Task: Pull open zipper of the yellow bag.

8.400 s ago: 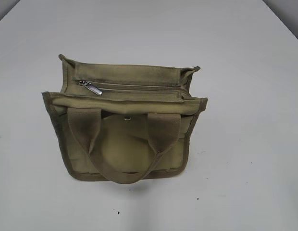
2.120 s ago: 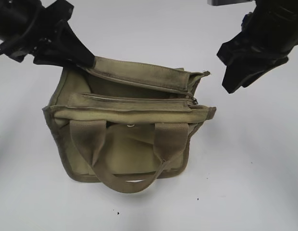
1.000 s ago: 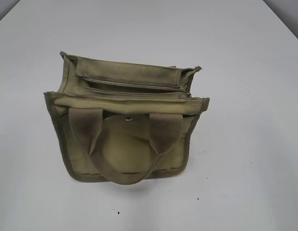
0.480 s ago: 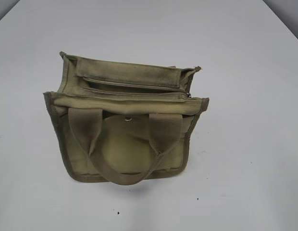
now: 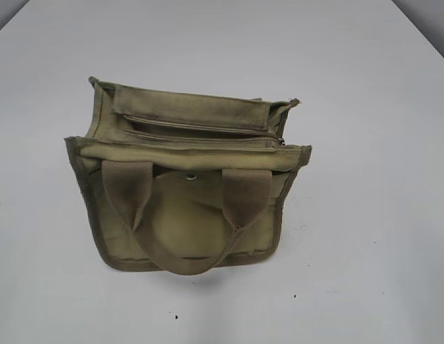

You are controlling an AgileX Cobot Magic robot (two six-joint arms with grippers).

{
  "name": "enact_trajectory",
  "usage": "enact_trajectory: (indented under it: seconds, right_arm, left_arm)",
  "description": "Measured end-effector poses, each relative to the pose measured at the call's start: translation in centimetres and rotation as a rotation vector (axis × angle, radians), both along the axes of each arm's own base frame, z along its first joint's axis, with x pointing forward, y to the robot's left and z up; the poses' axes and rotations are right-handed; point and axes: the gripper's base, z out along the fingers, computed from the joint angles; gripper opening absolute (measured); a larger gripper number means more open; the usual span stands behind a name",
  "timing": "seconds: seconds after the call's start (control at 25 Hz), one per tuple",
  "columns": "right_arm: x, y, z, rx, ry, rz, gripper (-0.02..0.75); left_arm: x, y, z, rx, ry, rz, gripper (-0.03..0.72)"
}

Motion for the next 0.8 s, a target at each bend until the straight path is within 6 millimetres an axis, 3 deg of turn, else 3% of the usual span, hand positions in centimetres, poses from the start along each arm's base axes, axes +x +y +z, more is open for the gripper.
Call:
enact_trajectory:
  seconds: [0.48, 0.64, 0.8]
  right_arm:
    - [0.0, 0.0, 0.0, 0.001, 0.000, -0.017, 0.428]
    - [0.2, -0.4, 0.0, 0.005, -0.009, -0.156, 0.428]
    - [-1.0, -0.9, 0.3, 0.024, -0.100, -0.291, 0.428]
  left_arm:
    - [-0.1, 0.0, 0.0, -0.002, -0.006, 0.000, 0.300]
    - [-0.2, 0.1, 0.0, -0.005, -0.019, 0.072, 0.300]
    - [-0.2, 0.0, 0.0, -0.005, -0.024, 0.233, 0.300]
